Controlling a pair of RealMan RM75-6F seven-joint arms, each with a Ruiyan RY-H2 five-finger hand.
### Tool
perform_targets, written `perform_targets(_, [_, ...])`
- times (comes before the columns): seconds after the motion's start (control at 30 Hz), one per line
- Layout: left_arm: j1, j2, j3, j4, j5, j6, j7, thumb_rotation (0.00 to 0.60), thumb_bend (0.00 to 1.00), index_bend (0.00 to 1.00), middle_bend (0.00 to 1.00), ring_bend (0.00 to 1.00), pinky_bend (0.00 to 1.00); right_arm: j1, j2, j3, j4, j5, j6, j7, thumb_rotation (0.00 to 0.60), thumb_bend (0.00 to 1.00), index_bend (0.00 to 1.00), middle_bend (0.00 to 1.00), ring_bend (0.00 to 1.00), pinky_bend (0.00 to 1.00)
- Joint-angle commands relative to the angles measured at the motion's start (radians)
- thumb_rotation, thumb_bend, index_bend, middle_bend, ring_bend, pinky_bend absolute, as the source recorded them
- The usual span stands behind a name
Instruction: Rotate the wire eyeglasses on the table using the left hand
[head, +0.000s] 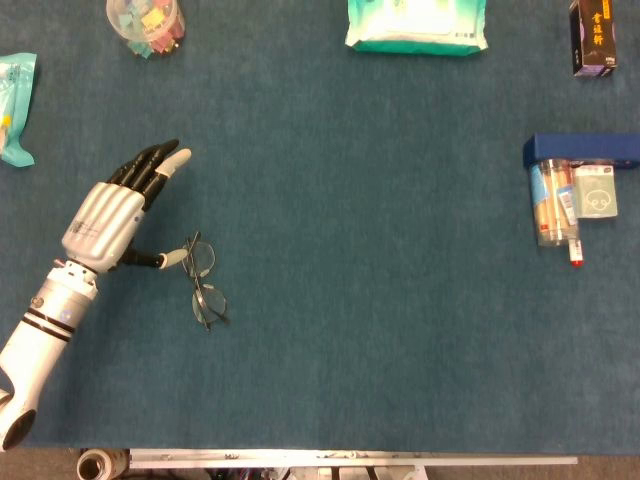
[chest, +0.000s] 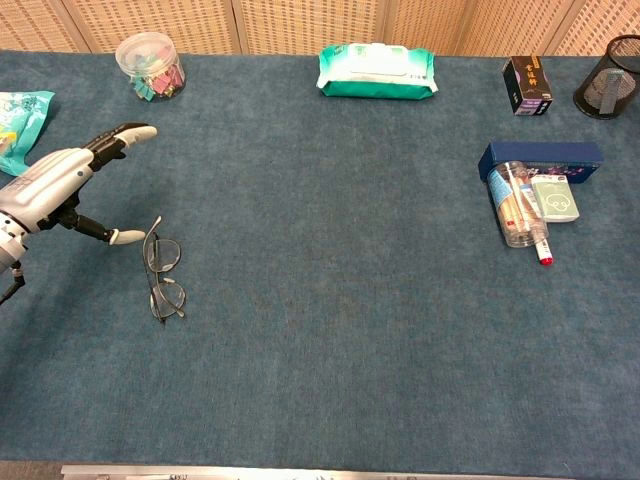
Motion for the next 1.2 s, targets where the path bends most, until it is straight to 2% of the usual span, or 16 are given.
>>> perform_targets(0.03, [0.0,-0.006,0.002,0.01,0.0,-0.003,-0.006,0.6,0.07,0.02,0.0,0.0,0.15,-0.001,-0.001,0.0,0.001,0.002,-0.001,-0.001,0.6,0.0,0.0,0.08,0.0,0.21])
perform_targets(1.2, [-0.013,-0.076,0.003,0.122,0.002,-0.019,-0.02,0.6,0.07,0.02,0.0,0.0,0.15,-0.009,-0.002,-0.006,0.007,0.006,0.001,0.001,0.6,0.0,0.0,0.08,0.0,0.21])
